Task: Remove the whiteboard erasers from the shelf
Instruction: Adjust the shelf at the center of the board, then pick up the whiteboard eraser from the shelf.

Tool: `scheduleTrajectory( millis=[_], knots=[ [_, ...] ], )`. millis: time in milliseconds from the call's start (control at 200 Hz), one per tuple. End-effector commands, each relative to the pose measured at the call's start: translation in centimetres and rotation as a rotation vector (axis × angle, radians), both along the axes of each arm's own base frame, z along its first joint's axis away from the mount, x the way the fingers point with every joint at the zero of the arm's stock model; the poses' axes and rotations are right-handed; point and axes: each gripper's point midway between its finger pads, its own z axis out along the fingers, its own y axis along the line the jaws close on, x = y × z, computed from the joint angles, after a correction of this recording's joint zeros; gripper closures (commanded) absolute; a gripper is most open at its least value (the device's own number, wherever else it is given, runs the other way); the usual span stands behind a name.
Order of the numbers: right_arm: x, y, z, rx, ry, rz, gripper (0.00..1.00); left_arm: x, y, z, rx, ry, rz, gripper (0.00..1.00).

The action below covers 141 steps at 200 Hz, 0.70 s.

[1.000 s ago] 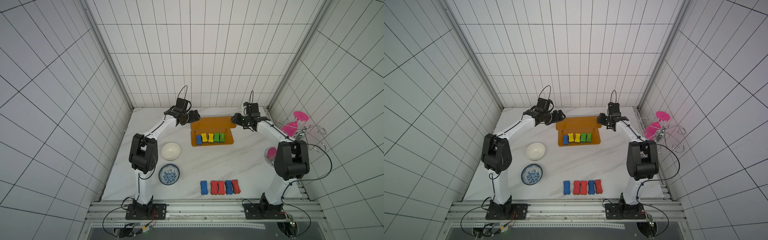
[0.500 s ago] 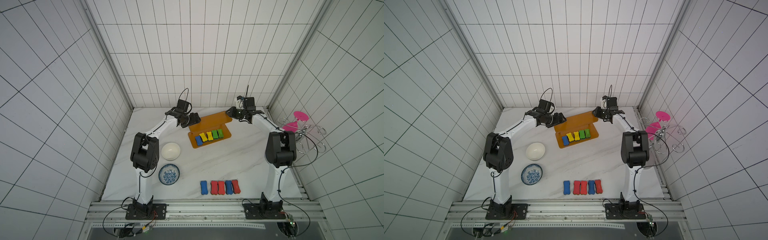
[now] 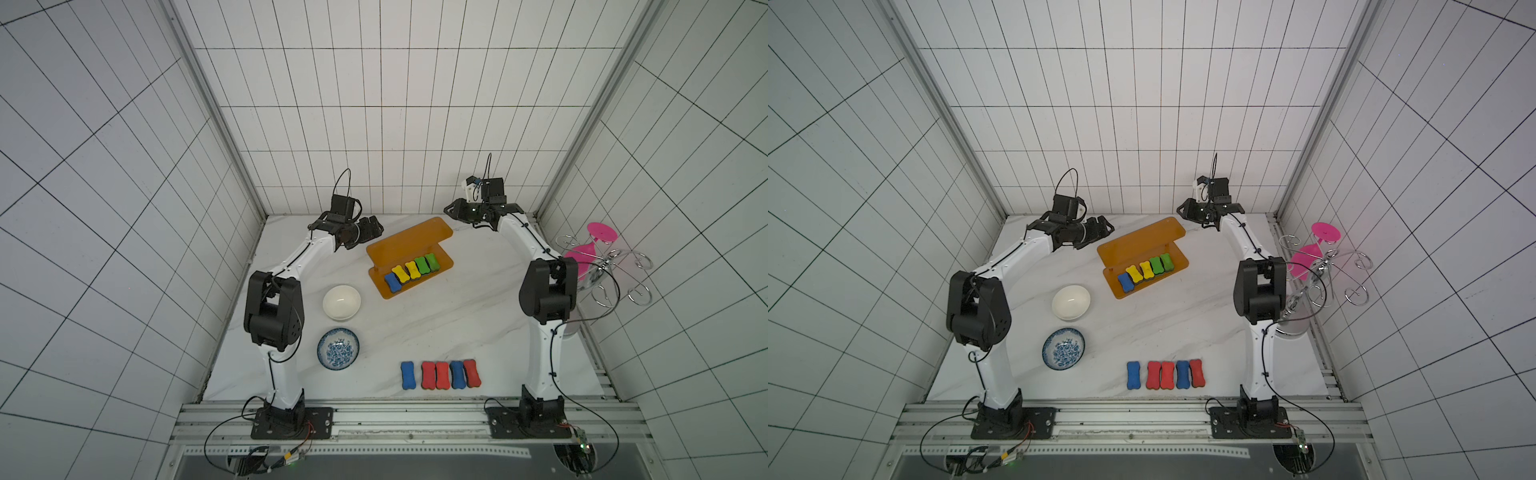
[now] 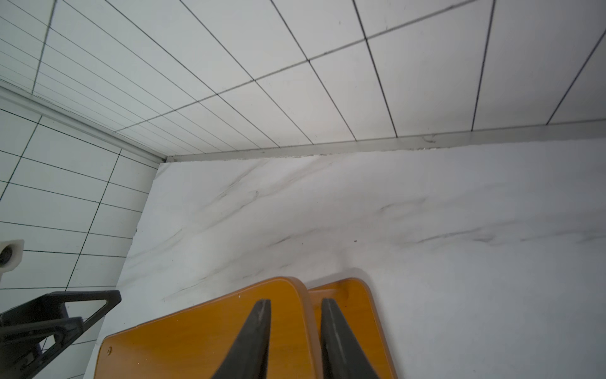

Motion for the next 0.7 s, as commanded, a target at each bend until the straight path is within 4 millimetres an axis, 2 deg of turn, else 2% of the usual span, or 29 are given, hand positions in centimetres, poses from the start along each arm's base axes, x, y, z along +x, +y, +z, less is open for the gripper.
scheduleTrajectory(
  millis=[0,70,160,220,235,345,480,550,700],
  knots=[
    [-1.2,-1.6,3.3,-0.027,-0.024,-0.004,0.7,-0.8,-1.2,2.5,-0.039,-0.063,-0.04,0.09],
    [-2.6,-1.9,3.8,-0.024,-0.02,-0.012,0.7,-1.7,-0.9,2.6,-0.043,-0.059,-0.034,0.09],
    [-4.7,-2.1,3.3,0.022,-0.002,-0.045,0.72,-3.1,-0.7,3.2,-0.074,-0.055,-0.03,0.09],
    [-6.6,-1.5,2.5,0.077,0.01,-0.066,0.73,-3.9,-0.7,3.7,-0.101,-0.056,-0.03,0.1],
    [-7.0,-1.1,3.0,0.094,-0.008,-0.067,0.74,-4.1,-0.7,3.9,-0.107,-0.055,-0.029,0.1],
    [-10.7,-0.3,-0.2,0.101,0.025,-0.084,0.74,-5.4,-0.6,4.1,-0.125,-0.032,-0.033,0.11],
    [-13.2,-0.1,-3.7,0.116,0.081,-0.089,0.75,-7.0,-0.4,3.2,-0.138,0.003,-0.022,0.13],
    [-14.0,-0.1,-5.7,0.113,0.107,-0.091,0.75,-7.6,-0.5,2.7,-0.157,0.022,-0.023,0.14],
    [-14.3,0.0,-9.1,0.133,0.142,-0.091,0.74,-8.4,-0.8,2.1,-0.184,0.038,-0.029,0.15]
  ],
)
